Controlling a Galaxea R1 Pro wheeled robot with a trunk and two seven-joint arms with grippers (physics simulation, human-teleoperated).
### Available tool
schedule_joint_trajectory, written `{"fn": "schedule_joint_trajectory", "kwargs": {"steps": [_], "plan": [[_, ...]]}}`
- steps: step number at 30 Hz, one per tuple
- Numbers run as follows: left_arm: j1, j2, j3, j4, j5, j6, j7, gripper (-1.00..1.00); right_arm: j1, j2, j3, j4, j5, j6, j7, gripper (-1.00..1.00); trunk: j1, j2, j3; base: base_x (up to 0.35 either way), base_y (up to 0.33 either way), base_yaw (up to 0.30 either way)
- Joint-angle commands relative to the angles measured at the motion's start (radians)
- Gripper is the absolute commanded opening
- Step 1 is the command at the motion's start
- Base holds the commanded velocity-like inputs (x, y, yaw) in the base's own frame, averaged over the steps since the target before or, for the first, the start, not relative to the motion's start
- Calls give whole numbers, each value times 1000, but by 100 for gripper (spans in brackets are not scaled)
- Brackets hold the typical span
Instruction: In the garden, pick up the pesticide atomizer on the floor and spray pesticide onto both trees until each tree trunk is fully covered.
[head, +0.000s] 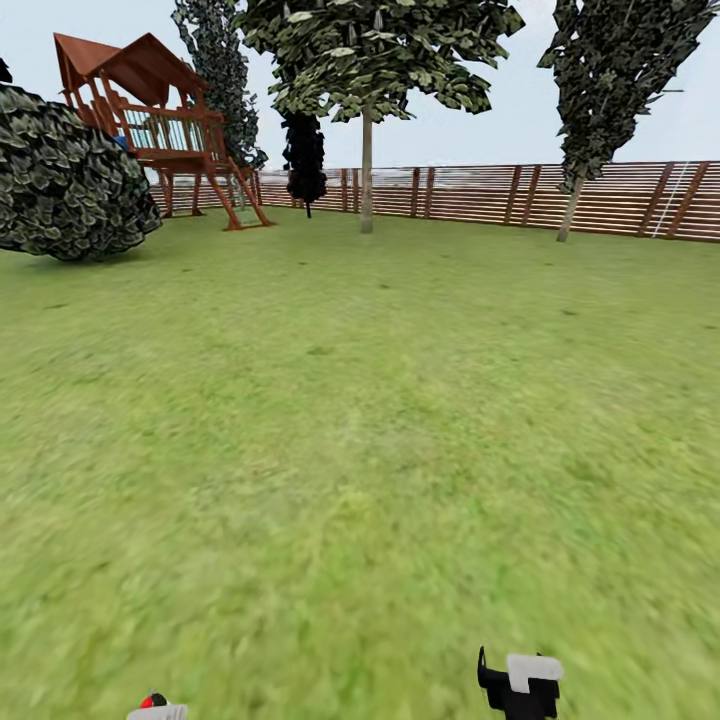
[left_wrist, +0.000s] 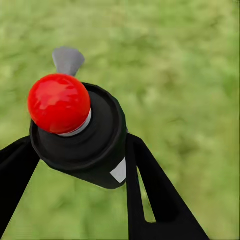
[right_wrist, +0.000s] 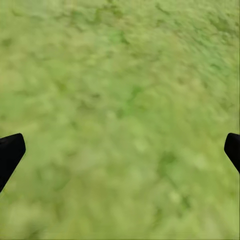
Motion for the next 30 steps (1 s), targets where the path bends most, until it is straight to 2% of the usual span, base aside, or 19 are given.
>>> {"fn": "schedule_joint_trajectory", "kwargs": {"steps": [1, 30], "plan": [[-1, 0, 8, 1, 4, -2, -10, -100, -1, 0, -7, 1, 10, -2, -5, 100, 0, 0, -1, 338, 0, 0], [-1, 0, 8, 0, 3, -2, -12, -100, -1, 0, -8, 1, 10, -2, -5, 100, 0, 0, -1, 338, 0, 0]]}}
